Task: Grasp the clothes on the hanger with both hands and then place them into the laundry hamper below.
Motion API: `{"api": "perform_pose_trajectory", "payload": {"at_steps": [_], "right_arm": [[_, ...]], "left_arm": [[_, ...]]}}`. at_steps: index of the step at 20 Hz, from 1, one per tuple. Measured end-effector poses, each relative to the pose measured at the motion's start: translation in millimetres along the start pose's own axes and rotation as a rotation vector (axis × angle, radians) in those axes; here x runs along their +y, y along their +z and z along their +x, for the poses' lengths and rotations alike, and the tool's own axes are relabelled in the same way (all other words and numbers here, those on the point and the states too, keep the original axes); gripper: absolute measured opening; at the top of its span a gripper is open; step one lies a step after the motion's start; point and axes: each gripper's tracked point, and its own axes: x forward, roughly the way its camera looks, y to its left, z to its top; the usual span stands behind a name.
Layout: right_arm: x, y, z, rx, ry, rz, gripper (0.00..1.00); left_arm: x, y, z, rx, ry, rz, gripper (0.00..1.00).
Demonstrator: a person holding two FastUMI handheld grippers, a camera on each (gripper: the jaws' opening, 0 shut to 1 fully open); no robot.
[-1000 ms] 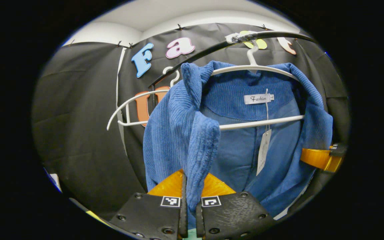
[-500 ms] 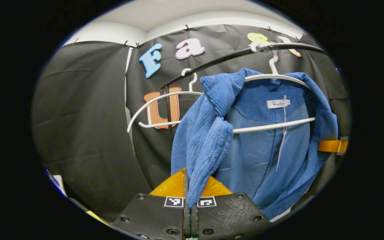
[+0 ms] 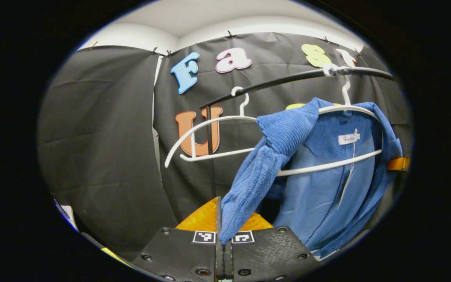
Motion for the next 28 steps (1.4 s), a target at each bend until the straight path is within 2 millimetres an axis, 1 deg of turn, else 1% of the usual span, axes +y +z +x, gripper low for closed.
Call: {"api": "perform_pose_trajectory", "payload": {"at_steps": [2, 4, 8, 12, 14, 17, 20, 22, 25, 27, 28], "right_arm": [[-2, 11, -2, -0.015, 0.008, 0.038, 0.05], [-5, 23, -3, -0.031, 0.016, 0.065, 0.05], [-5, 42, -4, -0.048, 0.032, 0.115, 0.05], [-4, 60, 3, -0.066, 0.027, 0.121, 0.05], [-2, 67, 2, -0.08, 0.05, 0.141, 0.05], [-8, 77, 3, -0.107, 0.053, 0.172, 0.05], [-6, 84, 5, -0.114, 0.065, 0.171, 0.05], [-7, 91, 2, -0.131, 0.072, 0.167, 0.05], [-15, 98, -4, -0.158, 0.062, 0.167, 0.04], [-23, 114, -5, -0.192, 0.046, 0.188, 0.04], [-24, 116, -1, -0.19, 0.04, 0.193, 0.04]], "left_arm": [[6, 6, 2, -0.01, 0.003, -0.002, 0.05], [8, 9, 5, -0.009, 0.002, -0.004, 0.05], [16, 19, 8, -0.022, 0.012, -0.01, 0.05], [25, 34, 17, -0.032, 0.023, -0.028, 0.05], [28, 42, 21, -0.038, 0.026, -0.034, 0.05], [29, 51, 23, -0.051, 0.019, -0.028, 0.05], [31, 61, 27, -0.062, 0.019, -0.017, 0.05], [31, 68, 27, -0.067, 0.016, -0.034, 0.05], [32, 73, 31, -0.075, 0.019, -0.039, 0.05], [33, 78, 34, -0.079, 0.018, -0.041, 0.05], [31, 80, 36, -0.079, 0.015, -0.046, 0.05]]}}
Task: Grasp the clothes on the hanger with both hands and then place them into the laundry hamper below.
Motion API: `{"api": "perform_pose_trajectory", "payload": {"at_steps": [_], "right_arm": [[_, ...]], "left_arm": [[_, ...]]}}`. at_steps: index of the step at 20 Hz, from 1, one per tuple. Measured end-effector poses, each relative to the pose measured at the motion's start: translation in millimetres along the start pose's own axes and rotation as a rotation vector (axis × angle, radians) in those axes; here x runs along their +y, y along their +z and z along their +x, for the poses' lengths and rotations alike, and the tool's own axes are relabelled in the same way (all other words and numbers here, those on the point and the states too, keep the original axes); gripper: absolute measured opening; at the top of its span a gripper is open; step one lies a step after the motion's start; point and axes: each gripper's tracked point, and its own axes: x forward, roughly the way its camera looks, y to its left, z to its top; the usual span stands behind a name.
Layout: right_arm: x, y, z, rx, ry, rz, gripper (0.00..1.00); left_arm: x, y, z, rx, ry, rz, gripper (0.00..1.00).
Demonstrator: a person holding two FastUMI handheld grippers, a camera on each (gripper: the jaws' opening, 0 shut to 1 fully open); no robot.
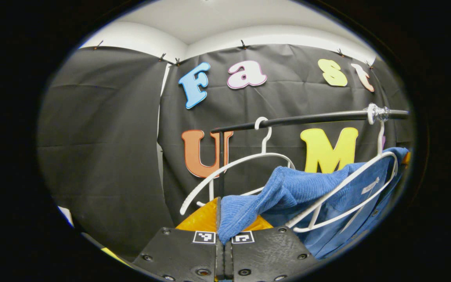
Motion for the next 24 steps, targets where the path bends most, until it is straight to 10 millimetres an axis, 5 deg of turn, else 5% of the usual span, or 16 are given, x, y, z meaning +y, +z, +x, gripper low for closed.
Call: {"api": "perform_pose_trajectory", "payload": {"at_steps": [6, 14, 19, 24], "right_arm": [[-7, -13, 20, 0.032, -0.062, -0.051, 0.05], [-39, -83, 28, 0.158, -0.127, -0.116, 0.05], [-72, -132, 14, 0.24, -0.183, -0.06, 0.05], [-82, -177, -13, 0.314, -0.217, -0.132, 0.05]], "left_arm": [[2, -6, 12, 0.027, 0.0, -0.004, 0.05], [17, -73, 3, 0.15, 0.007, -0.014, 0.05], [20, -117, -11, 0.221, -0.009, -0.005, 0.05], [9, -157, -39, 0.285, -0.024, 0.005, 0.05]]}}
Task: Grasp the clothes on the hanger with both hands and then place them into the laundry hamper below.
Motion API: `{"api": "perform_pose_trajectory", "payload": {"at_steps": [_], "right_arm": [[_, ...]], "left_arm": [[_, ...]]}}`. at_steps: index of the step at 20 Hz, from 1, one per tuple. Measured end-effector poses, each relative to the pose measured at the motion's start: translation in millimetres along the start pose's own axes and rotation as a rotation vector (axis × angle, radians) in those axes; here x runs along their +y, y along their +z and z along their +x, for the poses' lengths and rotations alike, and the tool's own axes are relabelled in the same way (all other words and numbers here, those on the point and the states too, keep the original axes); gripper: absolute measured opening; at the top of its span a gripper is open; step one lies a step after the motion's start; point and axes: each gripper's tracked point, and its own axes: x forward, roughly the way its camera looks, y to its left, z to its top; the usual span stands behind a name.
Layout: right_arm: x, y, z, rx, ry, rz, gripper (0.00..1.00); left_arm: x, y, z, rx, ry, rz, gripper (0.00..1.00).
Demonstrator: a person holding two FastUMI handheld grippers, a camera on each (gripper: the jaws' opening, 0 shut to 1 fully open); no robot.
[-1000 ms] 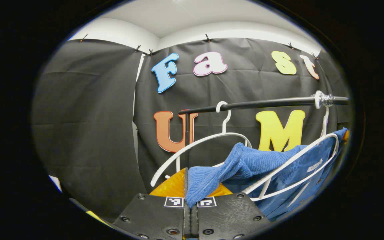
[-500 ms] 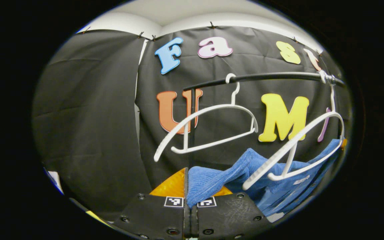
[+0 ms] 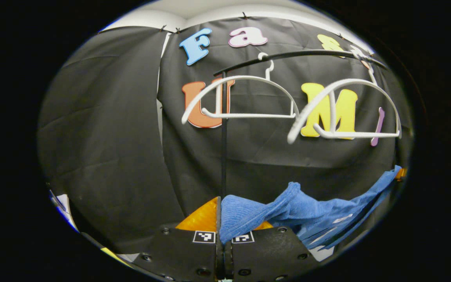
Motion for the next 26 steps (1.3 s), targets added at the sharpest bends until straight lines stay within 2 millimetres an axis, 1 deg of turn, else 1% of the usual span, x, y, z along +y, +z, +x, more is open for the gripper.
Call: {"api": "perform_pose_trajectory", "payload": {"at_steps": [2, 5, 7, 9, 11, 15, 17, 21, 24, 26], "right_arm": [[-2, -19, -2, 0.023, -0.01, -0.014, 0.05], [0, -47, -12, 0.057, -0.011, -0.029, 0.05], [8, -59, -20, 0.069, 0.001, -0.036, 0.05], [22, -64, -32, 0.068, 0.022, -0.055, 0.05], [38, -66, -46, 0.055, 0.049, -0.078, 0.05], [76, -62, -79, 0.021, 0.115, -0.118, 0.05], [93, -58, -91, 0.004, 0.145, -0.127, 0.05], [130, -59, -105, -0.008, 0.199, -0.13, 0.05], [150, -68, -111, -0.002, 0.225, -0.136, 0.05], [165, -78, -113, 0.009, 0.248, -0.135, 0.05]], "left_arm": [[-9, -17, -6, 0.017, -0.014, 0.021, 0.05], [-23, -41, -20, 0.042, -0.046, 0.052, 0.05], [-32, -49, -30, 0.051, -0.068, 0.071, 0.05], [-41, -47, -40, 0.046, -0.094, 0.064, 0.05], [-52, -39, -54, 0.025, -0.12, 0.054, 0.05], [-73, -16, -79, -0.03, -0.171, 0.062, 0.05], [-85, -5, -90, -0.047, -0.205, 0.048, 0.05], [-109, 8, -107, -0.07, -0.262, 0.022, 0.05], [-125, 9, -117, -0.069, -0.299, 0.009, 0.05], [-132, 5, -122, -0.063, -0.317, 0.001, 0.05]]}}
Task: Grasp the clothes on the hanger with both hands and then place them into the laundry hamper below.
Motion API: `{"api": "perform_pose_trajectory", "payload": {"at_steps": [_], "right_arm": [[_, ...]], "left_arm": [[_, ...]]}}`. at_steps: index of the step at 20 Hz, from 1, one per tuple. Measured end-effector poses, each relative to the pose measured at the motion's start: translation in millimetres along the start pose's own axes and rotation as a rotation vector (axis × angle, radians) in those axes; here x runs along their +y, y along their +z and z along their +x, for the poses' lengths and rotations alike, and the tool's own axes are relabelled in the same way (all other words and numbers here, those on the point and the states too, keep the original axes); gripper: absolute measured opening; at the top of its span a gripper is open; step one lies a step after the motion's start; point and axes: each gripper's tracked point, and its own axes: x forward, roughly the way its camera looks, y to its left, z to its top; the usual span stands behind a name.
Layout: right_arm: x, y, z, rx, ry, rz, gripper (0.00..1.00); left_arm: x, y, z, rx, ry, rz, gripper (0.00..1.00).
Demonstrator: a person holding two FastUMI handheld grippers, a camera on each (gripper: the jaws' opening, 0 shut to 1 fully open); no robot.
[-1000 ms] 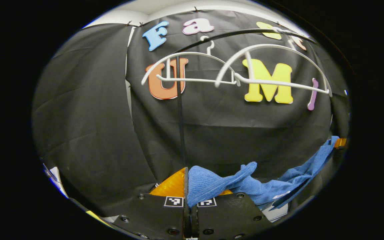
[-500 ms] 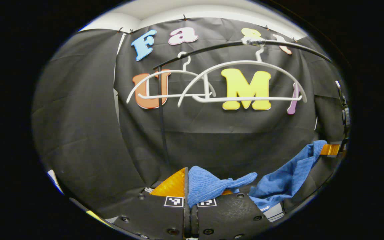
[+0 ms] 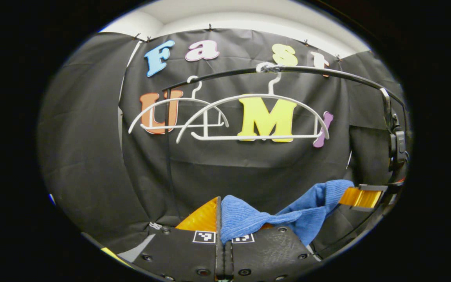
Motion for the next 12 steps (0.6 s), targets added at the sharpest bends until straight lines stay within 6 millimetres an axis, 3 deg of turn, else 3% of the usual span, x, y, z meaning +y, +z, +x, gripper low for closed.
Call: {"api": "perform_pose_trajectory", "payload": {"at_steps": [4, 12], "right_arm": [[20, -24, 7, 0.029, 0.033, -0.015, 0.05], [20, -101, 33, 0.161, 0.063, 0.005, 0.05]], "left_arm": [[-12, -19, -3, 0.021, -0.025, -0.009, 0.05], [-9, -88, 1, 0.106, -0.054, -0.078, 0.07]]}}
